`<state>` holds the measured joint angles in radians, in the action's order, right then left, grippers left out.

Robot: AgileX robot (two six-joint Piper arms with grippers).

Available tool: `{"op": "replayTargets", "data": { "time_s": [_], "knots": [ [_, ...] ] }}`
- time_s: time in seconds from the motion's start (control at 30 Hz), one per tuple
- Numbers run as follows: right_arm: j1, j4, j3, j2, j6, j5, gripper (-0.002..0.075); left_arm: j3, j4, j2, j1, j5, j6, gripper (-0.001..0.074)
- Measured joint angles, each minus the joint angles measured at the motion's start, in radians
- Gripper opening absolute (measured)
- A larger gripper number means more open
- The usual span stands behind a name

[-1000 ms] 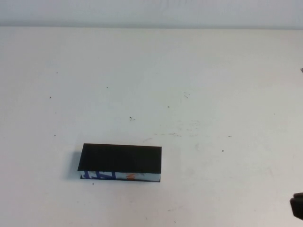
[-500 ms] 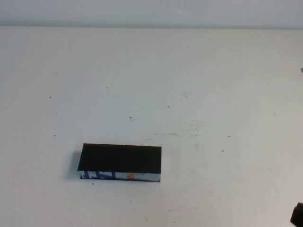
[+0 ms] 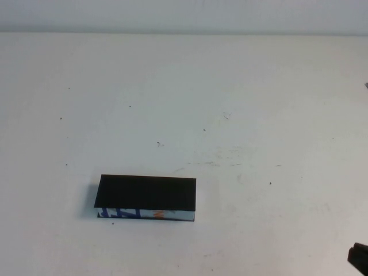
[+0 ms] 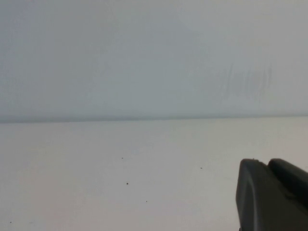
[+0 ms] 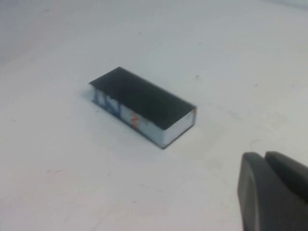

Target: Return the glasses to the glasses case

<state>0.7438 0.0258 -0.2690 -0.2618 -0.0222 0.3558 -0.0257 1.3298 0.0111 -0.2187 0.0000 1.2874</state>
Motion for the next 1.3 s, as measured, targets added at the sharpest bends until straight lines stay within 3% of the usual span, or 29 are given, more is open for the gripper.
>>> {"op": "replayTargets", "data": {
  "time_s": [0.07, 0.17, 0.3, 0.47, 0.67, 0.93, 1.3],
  "knots": [
    [-0.045, -0.071, 0.022, 0.008, 0.0, -0.045, -0.0013, 0.0, 0.001, 0.0, 0.0, 0.0, 0.0, -0.0001],
    [-0.232, -0.1, 0.072, 0.017, 0.0, -0.128, -0.0013, 0.0, 0.002, 0.0, 0.0, 0.0, 0.0, -0.0001],
    [-0.508, -0.012, 0.161, 0.067, 0.0, -0.235, -0.0013, 0.0, 0.002, 0.0, 0.0, 0.0, 0.0, -0.0001],
    [-0.693, 0.117, 0.256, 0.191, 0.0, -0.276, -0.0013, 0.0, 0.003, 0.0, 0.0, 0.0, 0.0, -0.0001],
    [-0.722, 0.121, 0.296, 0.27, 0.0, -0.242, -0.0013, 0.0, 0.003, 0.0, 0.0, 0.0, 0.0, -0.0001],
    [-0.723, 0.121, 0.296, 0.27, 0.0, -0.002, -0.0013, -0.001, 0.003, 0.0, 0.0, 0.0, 0.0, -0.0001],
    [-0.723, 0.125, 0.296, 0.27, 0.0, 0.007, -0.0013, -0.001, 0.003, 0.0, 0.0, 0.0, 0.0, -0.0001]
  ]
}}
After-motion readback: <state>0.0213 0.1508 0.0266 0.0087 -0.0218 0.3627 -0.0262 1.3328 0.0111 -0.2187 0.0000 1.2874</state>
